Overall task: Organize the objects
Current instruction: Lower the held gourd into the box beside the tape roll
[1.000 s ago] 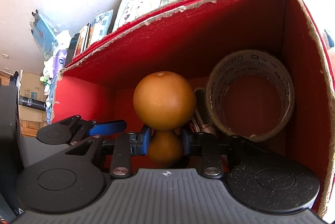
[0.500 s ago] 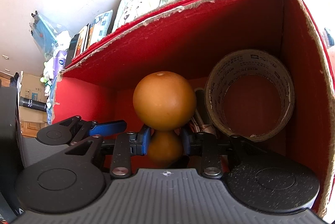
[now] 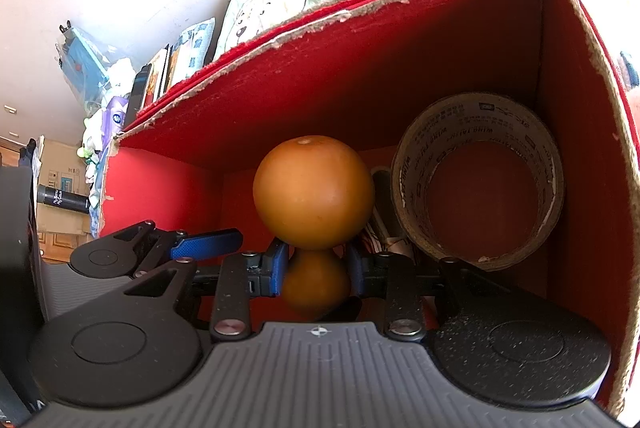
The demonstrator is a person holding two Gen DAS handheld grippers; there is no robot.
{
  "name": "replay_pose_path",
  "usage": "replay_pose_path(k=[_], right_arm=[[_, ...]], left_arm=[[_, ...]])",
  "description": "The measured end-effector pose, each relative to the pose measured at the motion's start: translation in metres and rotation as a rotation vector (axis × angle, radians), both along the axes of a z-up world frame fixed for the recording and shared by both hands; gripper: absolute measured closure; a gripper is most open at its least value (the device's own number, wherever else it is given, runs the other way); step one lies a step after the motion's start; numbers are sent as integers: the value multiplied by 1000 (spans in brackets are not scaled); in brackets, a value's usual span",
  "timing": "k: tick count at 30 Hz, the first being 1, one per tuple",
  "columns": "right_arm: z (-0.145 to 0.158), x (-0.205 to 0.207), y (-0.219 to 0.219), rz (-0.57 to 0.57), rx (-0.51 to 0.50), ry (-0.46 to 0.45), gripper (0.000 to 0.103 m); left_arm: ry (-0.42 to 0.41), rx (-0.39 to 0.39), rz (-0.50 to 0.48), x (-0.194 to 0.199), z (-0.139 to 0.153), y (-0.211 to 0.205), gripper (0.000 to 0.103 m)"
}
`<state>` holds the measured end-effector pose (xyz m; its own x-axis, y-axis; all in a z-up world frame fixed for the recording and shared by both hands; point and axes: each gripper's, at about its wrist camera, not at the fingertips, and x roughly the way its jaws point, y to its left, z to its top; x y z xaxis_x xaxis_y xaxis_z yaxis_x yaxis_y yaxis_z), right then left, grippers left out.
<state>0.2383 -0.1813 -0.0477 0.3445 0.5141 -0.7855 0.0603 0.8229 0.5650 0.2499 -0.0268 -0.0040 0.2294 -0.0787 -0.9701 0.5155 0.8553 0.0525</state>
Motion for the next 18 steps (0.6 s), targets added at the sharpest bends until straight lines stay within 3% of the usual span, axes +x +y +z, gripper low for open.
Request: replay_pose_path(k=[18], right_arm=[[3,-4,-6,-1,-6,-9,71]], left_arm=[[30,13,21,-7,8,10,3]])
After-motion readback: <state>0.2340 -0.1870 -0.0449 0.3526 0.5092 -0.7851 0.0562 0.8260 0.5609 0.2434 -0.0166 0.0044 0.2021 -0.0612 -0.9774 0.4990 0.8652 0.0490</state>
